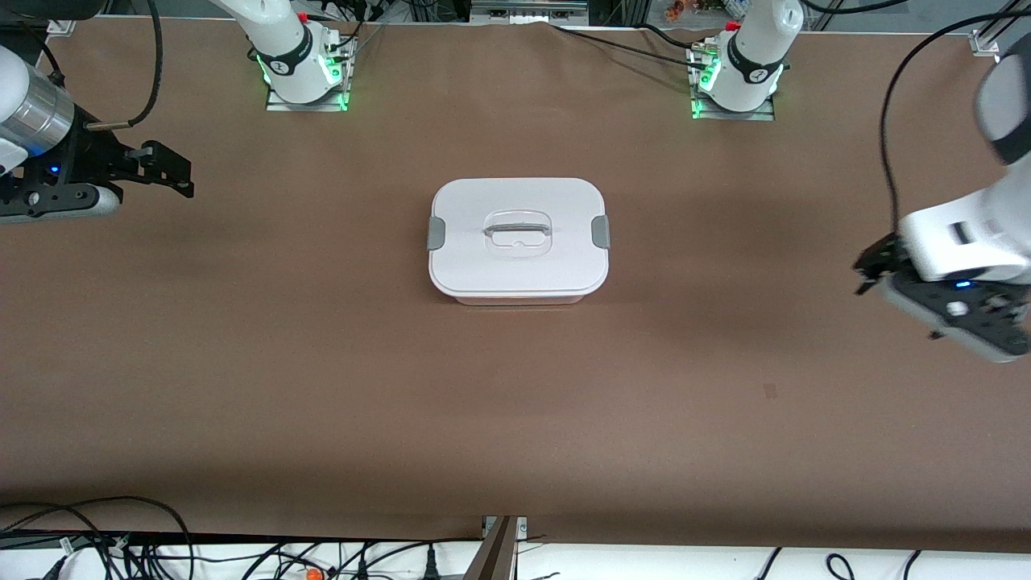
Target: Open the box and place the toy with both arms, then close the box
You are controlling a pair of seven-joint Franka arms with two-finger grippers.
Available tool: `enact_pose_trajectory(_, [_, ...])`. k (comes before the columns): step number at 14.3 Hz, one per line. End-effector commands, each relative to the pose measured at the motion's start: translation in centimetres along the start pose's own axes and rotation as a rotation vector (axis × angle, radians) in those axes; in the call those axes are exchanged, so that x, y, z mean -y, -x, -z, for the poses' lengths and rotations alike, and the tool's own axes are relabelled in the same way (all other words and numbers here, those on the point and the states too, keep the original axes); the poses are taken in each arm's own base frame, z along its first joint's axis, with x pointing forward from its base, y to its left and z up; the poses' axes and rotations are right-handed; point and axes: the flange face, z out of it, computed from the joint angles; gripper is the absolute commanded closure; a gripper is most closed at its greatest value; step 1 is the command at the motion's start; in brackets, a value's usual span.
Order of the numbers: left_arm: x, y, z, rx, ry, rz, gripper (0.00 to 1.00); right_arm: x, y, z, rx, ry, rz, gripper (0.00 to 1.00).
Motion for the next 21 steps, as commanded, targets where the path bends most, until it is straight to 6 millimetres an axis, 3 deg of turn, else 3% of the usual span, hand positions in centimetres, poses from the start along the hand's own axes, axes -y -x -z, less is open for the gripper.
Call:
enact_pose_trajectory(1, [3.3,5.8,1.1,-0.03,0.088,0.22,0.0,0.1,-0.1,0.5,0.001,-0.001,-0.013,0.0])
enact_pose_trajectory(3, [4.5,8.7,1.3,-0.039,0.145,0.328,0.0,0.0,-0.1,0.5,-0.001,-0.001,-0.015,0.0])
enact_pose_trajectory(7, [2.4,11.5,2.1,0.039,0.197,0.528,0.0,0.0,-0.1,0.5,-0.001,-0.001,-0.015,0.0])
enact_pose_trajectory(12, [-0.1,10.2,2.7,0.074,0.202,0.49,0.0,0.0,-0.1,0.5,-0.001,-0.001,-0.015,0.0])
enact_pose_trajectory(16, [1.1,10.1,1.1,0.096,0.208,0.5,0.0,-0.1,-0.1,0.4,0.004,-0.001,-0.016,0.0])
enact_pose_trajectory(21, [1.1,10.0,0.7,0.114,0.183,0.492,0.0,0.0,-0.1,0.5,0.001,-0.001,-0.015,0.0])
